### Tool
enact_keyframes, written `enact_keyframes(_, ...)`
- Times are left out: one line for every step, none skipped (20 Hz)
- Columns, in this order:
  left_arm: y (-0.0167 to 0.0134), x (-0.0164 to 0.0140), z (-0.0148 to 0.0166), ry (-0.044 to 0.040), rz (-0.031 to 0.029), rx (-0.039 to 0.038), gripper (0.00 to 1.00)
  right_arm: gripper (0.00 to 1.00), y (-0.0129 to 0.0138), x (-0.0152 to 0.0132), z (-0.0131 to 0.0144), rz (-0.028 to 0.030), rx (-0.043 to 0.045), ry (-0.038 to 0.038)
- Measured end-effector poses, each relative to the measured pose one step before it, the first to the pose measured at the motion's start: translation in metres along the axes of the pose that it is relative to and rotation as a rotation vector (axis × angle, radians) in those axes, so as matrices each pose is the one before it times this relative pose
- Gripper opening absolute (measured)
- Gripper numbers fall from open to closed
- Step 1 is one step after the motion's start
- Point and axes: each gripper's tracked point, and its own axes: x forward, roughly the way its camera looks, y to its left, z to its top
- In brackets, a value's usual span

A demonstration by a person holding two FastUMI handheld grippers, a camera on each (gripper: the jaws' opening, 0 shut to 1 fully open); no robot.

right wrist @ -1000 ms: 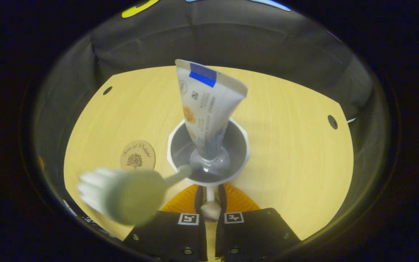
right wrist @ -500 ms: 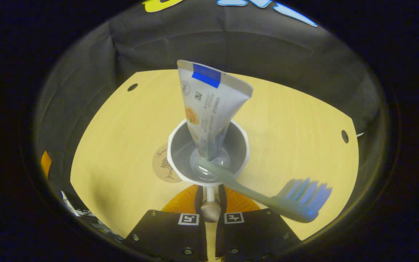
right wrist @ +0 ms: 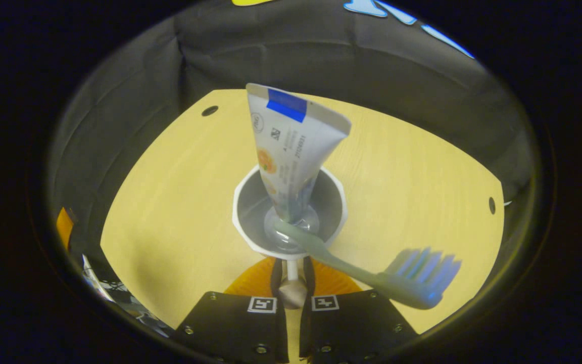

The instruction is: Put the toothbrush and toothpaste on the desktop into the cup, then pick up the cup and place it on the coaster on the desktop.

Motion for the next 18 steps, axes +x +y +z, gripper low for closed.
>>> enact_keyframes(0.00002, -0.00062, 0.00053, -0.00170, 0.00072, 0.00038, 0.91, 0.10, 0.00473, 0.00445, 0.00169, -0.00236, -0.00709, 0.00567)
enact_keyframes(0.00014, -0.00007, 0.00040, -0.00017, 0.00108, 0.00050, 0.91, 0.10, 0.00771, 0.00314, 0.00167, -0.00267, -0.00570, 0.00447)
enact_keyframes(0.00155, -0.00075, -0.00073, -0.00049, 0.00001, 0.00092, 0.91, 0.10, 0.00541, 0.00297, 0.00208, -0.00260, -0.00406, 0.00461)
enact_keyframes(0.00110, -0.00054, -0.00135, 0.00059, 0.00097, 0.00161, 0.91, 0.10, 0.00578, 0.00332, 0.00166, -0.00413, -0.00343, 0.00375)
enact_keyframes(0.00068, -0.00101, 0.00046, -0.00096, 0.00083, 0.00144, 0.91, 0.10, 0.00279, 0.00320, 0.00300, -0.00378, -0.00598, 0.00164)
enact_keyframes(0.00030, -0.00062, 0.00033, -0.00237, 0.00133, 0.00054, 0.91, 0.10, 0.00443, 0.00096, 0.00607, -0.00944, -0.00933, 0.00236)
enact_keyframes(0.00161, -0.00085, 0.00078, -0.00177, 0.00152, -0.00051, 0.91, 0.10, 0.00197, -0.00119, 0.00114, -0.00686, -0.00961, 0.00034)
enact_keyframes(0.00025, -0.00030, -0.00040, -0.00120, 0.00218, -0.00001, 0.91, 0.10, -0.00066, -0.00246, -0.00442, -0.00725, -0.01086, -0.00300)
enact_keyframes(0.00115, -0.00089, -0.00134, 0.00106, 0.00070, 0.00006, 0.91, 0.10, -0.00067, 0.00006, -0.00047, -0.00655, -0.01037, -0.00715)
enact_keyframes(0.00045, -0.00019, -0.00117, -0.00012, 0.00154, 0.00074, 0.91, 0.10, -0.00281, 0.00017, -0.00162, -0.00431, -0.01064, 0.00063)
enact_keyframes(-0.00013, -0.00040, -0.00018, 0.00069, -0.00053, 0.00054, 0.91, 0.12, -0.00143, 0.00033, 0.00186, 0.00000, -0.00282, -0.00108)
enact_keyframes(-0.00029, 0.00049, -0.00090, 0.00098, 0.00030, -0.00038, 0.91, 0.12, 0.00154, 0.00166, -0.00054, 0.00093, 0.00625, -0.00340)
enact_keyframes(-0.00042, -0.00047, -0.00076, 0.00013, -0.00224, -0.00023, 0.91, 0.16, 0.00093, -0.00058, 0.00001, 0.00218, 0.01103, 0.00461)
enact_keyframes(-0.00082, -0.00039, -0.00114, 0.00104, -0.00257, 0.00087, 0.91, 0.16, 0.00025, 0.00020, 0.00005, 0.00343, 0.01439, -0.00368)
enact_keyframes(-0.00063, 0.00020, -0.00057, -0.00008, -0.00230, 0.00252, 0.91, 0.17, 0.00062, -0.00003, -0.00162, 0.00406, 0.01084, 0.00010)
enact_keyframes(-0.00233, 0.00076, 0.00067, 0.00002, -0.00292, 0.00176, 0.91, 0.19, -0.00052, -0.00074, 0.00035, 0.00401, 0.00580, 0.00143)
enact_keyframes(-0.00138, -0.00044, 0.00026, -0.00001, -0.00255, 0.00134, 0.91, 0.19, -0.00077, -0.00061, 0.00106, 0.00294, 0.00227, -0.00158)
enact_keyframes(-0.00086, -0.00011, 0.00047, -0.00089, -0.00263, 0.00102, 0.91, 0.21, 0.00016, -0.00008, -0.00065, 0.00031, -0.00378, 0.00066)
